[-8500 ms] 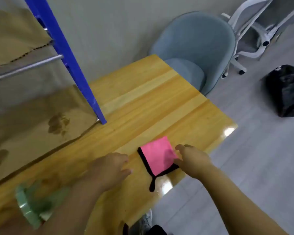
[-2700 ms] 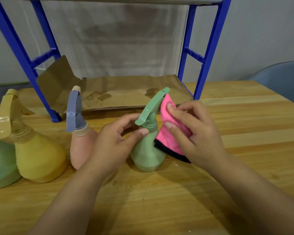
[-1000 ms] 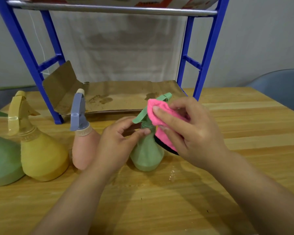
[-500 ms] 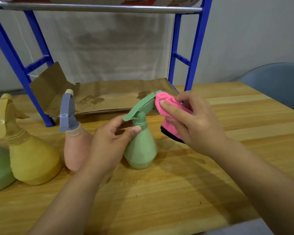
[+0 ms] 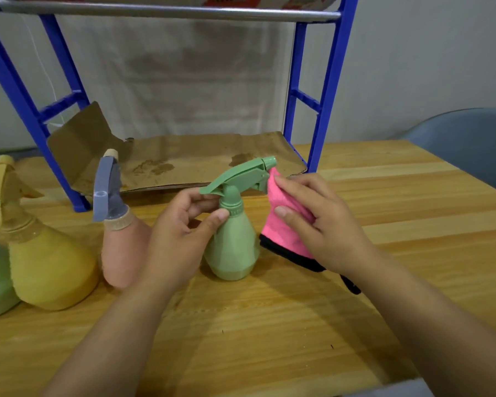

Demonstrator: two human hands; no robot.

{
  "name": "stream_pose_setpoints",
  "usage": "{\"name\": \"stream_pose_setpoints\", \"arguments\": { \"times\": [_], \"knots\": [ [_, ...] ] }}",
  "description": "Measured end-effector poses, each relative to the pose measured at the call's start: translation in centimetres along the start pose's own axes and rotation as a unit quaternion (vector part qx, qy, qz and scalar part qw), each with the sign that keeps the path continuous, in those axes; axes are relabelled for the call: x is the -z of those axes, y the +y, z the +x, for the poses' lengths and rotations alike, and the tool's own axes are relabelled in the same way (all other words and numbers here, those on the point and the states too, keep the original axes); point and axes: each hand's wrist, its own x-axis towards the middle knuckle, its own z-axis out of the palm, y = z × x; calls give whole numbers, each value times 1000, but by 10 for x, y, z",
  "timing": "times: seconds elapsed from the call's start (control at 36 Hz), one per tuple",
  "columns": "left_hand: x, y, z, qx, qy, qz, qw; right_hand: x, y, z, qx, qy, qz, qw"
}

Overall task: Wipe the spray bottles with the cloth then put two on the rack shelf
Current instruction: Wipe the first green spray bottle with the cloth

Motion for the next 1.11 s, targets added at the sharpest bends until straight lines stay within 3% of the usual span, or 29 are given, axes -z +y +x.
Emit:
{"name": "stream_pose_setpoints", "arguments": {
  "times": [0.22, 0.5, 0.67, 0.89, 1.11],
  "knots": [
    [4, -2, 2, -40, 75, 50, 995, 1, 2, -22, 17, -20, -26, 999],
    [-4, 0, -4, -34, 87, 61, 994, -4, -10, -16, 39, 12, -20, 999],
    [-1, -1, -2, -47, 88, 98, 990, 0, -8, -32, 82, -25, -41, 995],
    [3, 8, -5, -87, 116, 168, 975, 5, -9, -23, 31, 15, -5, 999],
    [0, 36, -2, -162, 43, 177, 970, -8, -15, -19, 104, -37, -39, 993]
  ]
}}
